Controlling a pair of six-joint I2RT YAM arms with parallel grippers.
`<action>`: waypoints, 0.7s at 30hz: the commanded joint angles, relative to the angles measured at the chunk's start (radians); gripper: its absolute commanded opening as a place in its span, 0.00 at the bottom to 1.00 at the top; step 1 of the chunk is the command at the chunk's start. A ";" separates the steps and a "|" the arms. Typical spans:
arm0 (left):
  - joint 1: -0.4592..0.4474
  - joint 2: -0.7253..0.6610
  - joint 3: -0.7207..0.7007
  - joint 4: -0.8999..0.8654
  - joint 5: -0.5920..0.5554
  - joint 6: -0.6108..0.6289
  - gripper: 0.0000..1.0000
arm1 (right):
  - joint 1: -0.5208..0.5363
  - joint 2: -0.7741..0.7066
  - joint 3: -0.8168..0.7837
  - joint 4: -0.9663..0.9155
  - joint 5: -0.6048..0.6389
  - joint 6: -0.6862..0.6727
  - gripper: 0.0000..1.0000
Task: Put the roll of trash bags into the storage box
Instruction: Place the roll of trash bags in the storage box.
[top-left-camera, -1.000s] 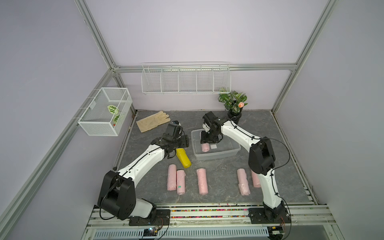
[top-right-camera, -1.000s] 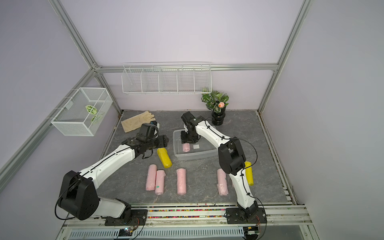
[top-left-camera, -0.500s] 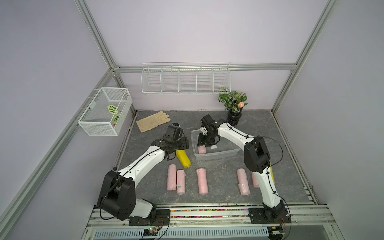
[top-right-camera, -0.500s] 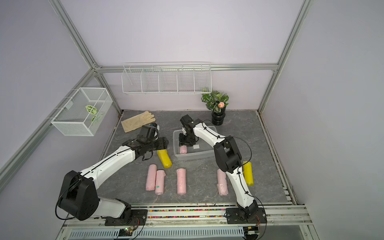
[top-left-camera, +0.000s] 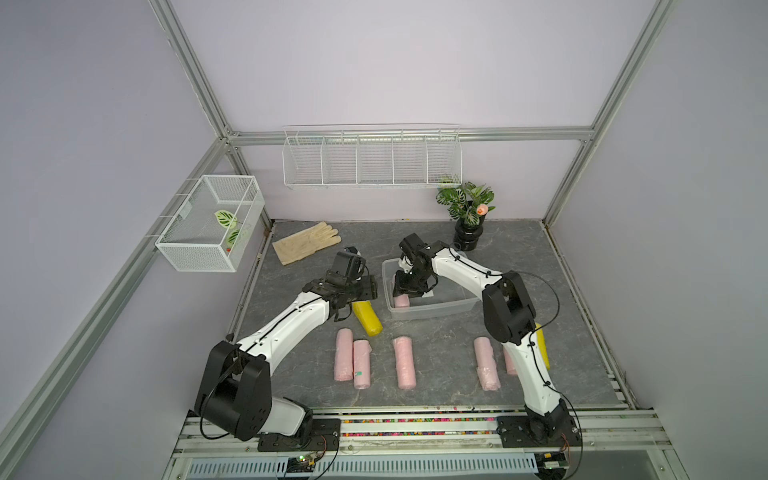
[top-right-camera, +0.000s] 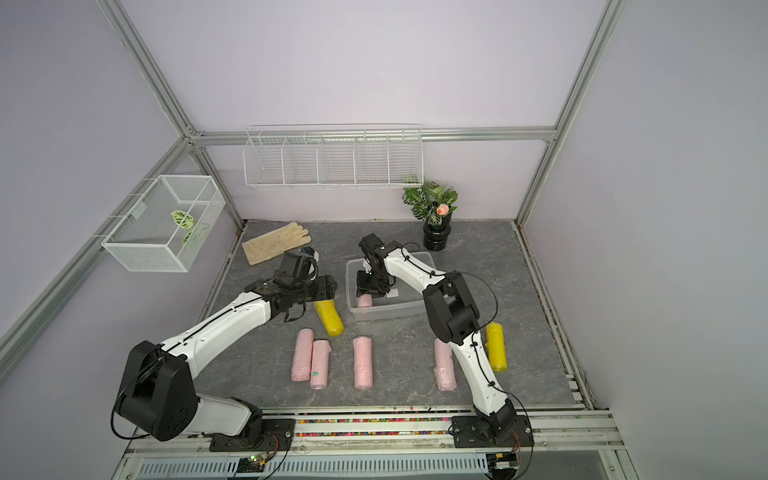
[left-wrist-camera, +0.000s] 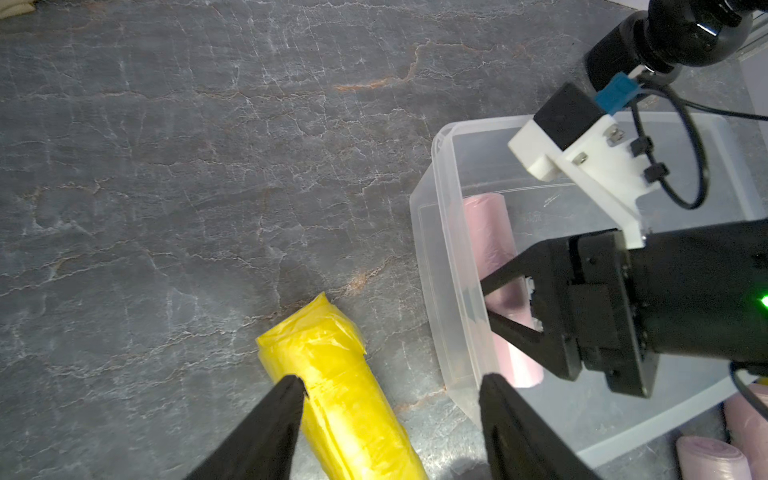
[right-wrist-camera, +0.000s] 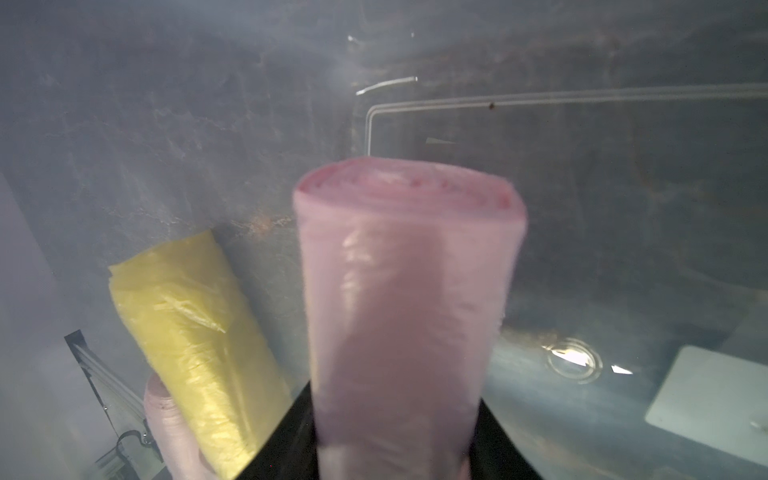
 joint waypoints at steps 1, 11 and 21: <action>0.004 -0.017 -0.009 -0.001 0.010 -0.007 0.72 | 0.009 0.016 0.018 0.011 -0.014 0.003 0.48; 0.005 -0.008 -0.004 -0.004 0.011 -0.005 0.72 | 0.012 0.020 0.020 0.019 -0.028 0.002 0.54; 0.005 -0.006 -0.012 -0.001 0.013 -0.008 0.72 | 0.012 -0.021 0.012 0.011 -0.013 -0.002 0.60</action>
